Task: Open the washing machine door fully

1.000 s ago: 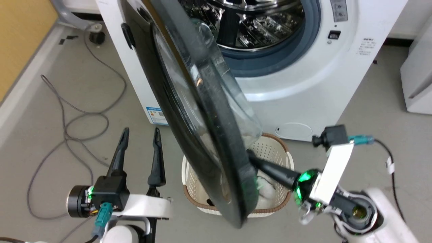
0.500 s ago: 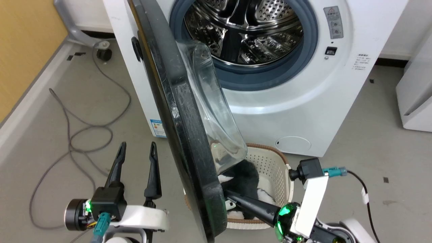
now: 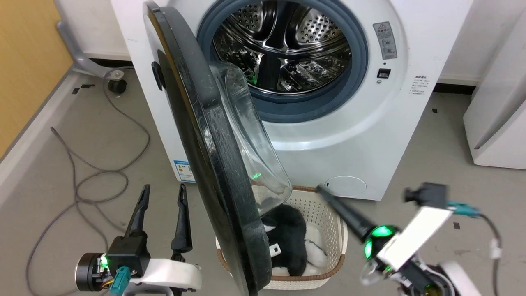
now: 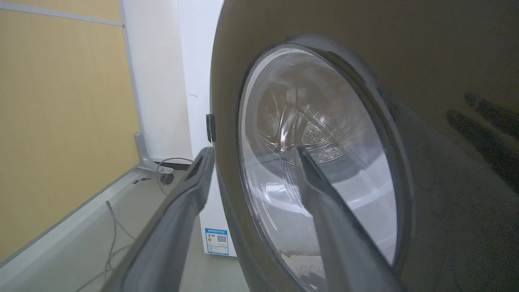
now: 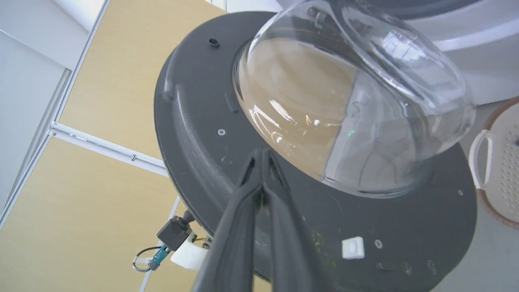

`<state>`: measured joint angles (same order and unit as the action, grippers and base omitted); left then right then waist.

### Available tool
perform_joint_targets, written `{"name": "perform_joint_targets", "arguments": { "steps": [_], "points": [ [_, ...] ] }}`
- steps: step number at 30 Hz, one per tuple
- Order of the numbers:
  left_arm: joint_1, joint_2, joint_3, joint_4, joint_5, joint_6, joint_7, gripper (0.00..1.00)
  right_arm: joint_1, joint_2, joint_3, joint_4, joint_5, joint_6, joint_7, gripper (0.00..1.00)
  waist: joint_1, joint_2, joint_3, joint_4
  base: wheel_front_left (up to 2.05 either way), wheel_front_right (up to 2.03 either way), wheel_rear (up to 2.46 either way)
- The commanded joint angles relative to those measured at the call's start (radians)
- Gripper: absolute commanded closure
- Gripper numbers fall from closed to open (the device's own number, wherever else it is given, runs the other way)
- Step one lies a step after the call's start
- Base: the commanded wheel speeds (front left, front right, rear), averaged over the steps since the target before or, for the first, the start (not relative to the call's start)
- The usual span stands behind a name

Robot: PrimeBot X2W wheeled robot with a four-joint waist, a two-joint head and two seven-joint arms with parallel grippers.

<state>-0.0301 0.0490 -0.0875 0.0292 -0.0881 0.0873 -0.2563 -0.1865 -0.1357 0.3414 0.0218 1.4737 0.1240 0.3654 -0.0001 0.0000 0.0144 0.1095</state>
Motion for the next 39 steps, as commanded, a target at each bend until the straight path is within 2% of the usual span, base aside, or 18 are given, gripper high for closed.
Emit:
{"name": "perform_joint_targets", "arguments": {
  "steps": [1,7,11,13,14,17,22,26,31,39],
  "points": [
    [0.016,0.001,0.003,0.003,0.009,-0.003,-0.006,0.0,0.02,-0.012,-0.019,-0.016,-0.032,0.007,-0.066,1.0,0.0001,0.0,-0.004,-0.004,0.0,0.0,0.0],
    [0.019,0.001,0.011,0.002,0.01,-0.007,-0.006,0.0,0.017,-0.07,-0.038,-0.034,-0.186,0.007,-0.355,1.0,0.0001,0.0,-0.011,-0.014,0.0,0.0,0.0],
    [0.023,0.001,0.015,0.002,0.012,-0.008,-0.006,0.0,0.015,-0.142,-0.019,0.006,-0.36,0.007,-0.563,1.0,0.0001,0.0,-0.019,-0.02,0.0,0.0,0.0],
    [0.029,0.001,0.018,0.002,0.012,-0.008,-0.006,0.0,0.016,-0.158,-0.026,0.038,-0.444,0.007,-0.609,1.0,0.0001,0.0,-0.024,-0.026,0.0,0.0,0.0],
    [0.029,0.001,0.018,0.002,0.012,-0.008,-0.006,0.0,0.016,-0.158,-0.026,0.038,-0.444,0.007,-0.609,1.0,0.0001,0.0,-0.024,-0.026,0.0,0.0,0.0],
    [0.037,0.001,0.021,0.0,0.012,-0.006,-0.006,0.0,0.016,-0.159,-0.093,0.07,-0.62,0.007,-0.626,1.0,0.0001,0.0,-0.027,-0.035,0.0,0.0,0.0],
    [0.04,0.001,0.025,-0.002,0.012,-0.007,-0.006,0.0,0.055,-0.065,-0.253,0.021,-0.938,0.007,-0.627,1.0,0.0001,0.0,-0.027,-0.044,0.0,0.0,0.0],
    [0.04,0.001,0.026,-0.002,0.013,-0.006,-0.006,0.0,0.102,-0.012,-0.3,-0.005,-1.153,0.007,-0.627,1.0,0.0001,0.0,-0.026,-0.049,0.0,0.0,0.0],
    [0.04,0.001,0.022,0.001,0.013,-0.004,-0.006,0.0,0.156,0.036,-0.337,-0.013,-1.264,0.007,-0.627,1.0,0.0001,0.0,-0.027,-0.049,0.0,0.0,0.0],
    [0.039,0.001,0.019,0.002,0.009,-0.002,-0.006,0.0,0.252,0.074,-0.391,-0.016,-1.33,0.007,-0.627,1.0,0.0001,0.0,-0.029,-0.04,0.0,0.0,0.0]
  ]
}}
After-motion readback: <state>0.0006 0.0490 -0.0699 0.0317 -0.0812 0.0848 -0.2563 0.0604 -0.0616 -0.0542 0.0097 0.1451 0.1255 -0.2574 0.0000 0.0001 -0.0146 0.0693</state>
